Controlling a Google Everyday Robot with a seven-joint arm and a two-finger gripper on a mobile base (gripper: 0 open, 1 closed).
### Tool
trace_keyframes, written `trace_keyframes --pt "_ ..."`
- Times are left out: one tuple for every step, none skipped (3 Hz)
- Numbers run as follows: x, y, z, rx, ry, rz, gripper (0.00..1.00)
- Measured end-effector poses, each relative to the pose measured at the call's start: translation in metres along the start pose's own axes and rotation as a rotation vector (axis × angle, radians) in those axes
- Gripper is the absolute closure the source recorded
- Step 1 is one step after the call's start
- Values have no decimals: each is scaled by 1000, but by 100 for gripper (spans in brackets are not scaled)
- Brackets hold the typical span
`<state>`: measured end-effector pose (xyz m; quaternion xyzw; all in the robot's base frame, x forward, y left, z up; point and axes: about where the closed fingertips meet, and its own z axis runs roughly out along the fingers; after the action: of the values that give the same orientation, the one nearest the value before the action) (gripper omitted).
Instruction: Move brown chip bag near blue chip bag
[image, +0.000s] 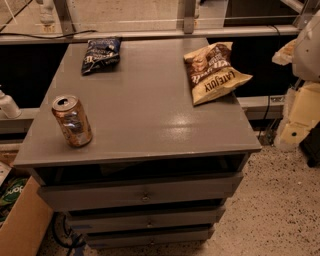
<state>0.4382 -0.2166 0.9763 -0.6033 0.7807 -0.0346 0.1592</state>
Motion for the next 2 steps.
trace_keyframes --pt "0 -2 1 13 -4 -6 0" --pt "-2 -15 19 53 -16 -18 0"
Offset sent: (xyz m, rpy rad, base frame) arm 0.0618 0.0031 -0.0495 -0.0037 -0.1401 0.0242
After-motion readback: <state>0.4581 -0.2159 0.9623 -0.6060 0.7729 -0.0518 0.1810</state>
